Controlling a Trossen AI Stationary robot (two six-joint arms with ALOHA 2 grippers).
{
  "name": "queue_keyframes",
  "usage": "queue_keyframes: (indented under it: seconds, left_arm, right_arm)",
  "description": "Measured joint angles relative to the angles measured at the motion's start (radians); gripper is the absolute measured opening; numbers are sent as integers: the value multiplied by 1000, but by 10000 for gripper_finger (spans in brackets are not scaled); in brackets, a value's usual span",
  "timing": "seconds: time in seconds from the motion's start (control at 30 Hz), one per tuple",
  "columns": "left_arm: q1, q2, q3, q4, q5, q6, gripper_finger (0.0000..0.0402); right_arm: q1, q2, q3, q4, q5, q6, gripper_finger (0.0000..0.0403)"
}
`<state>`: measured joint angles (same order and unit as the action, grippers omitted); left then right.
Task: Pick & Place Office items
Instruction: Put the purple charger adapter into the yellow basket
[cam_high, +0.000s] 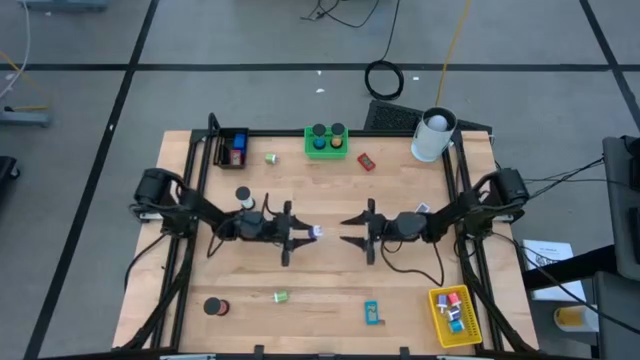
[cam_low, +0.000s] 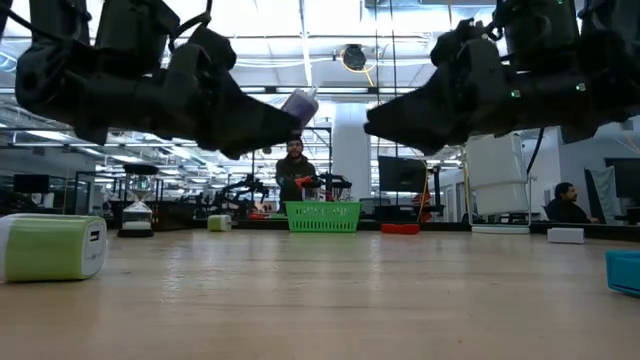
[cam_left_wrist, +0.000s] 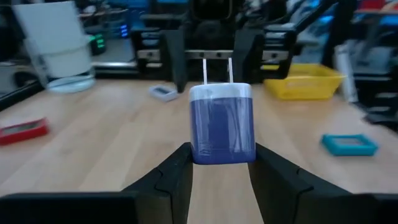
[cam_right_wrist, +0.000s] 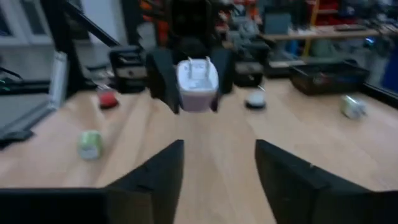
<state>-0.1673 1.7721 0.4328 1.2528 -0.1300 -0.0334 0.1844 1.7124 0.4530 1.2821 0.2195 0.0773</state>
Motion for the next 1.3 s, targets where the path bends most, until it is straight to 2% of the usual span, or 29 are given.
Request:
queue_keyframes:
  seconds: [0.17,0.33,0.43,0.67,0.83,1.03,1.3]
  left_arm:
    - [11,18,3,63,80,-2,144]
    - [10,18,20,60,90,3,144]
    - [10,18,32,60,104,12,144]
    - [9,18,44,59,106,21,145]
    - [8,18,44,62,114,26,145]
    - [8,18,44,62,114,26,145]
    - [8,18,44,73,114,26,145]
  right_arm:
    - [0,55,32,93,-16,-17,258]
    - [-1,56,69,99,-63,-37,288]
    - [-1,56,100,95,-100,-38,289]
    - [-1,55,124,95,-121,-41,285]
    - [0,55,137,88,-124,-34,296]
    - [-2,55,192,12,-114,-26,302]
    - [-2,55,240,-67,-113,-14,291]
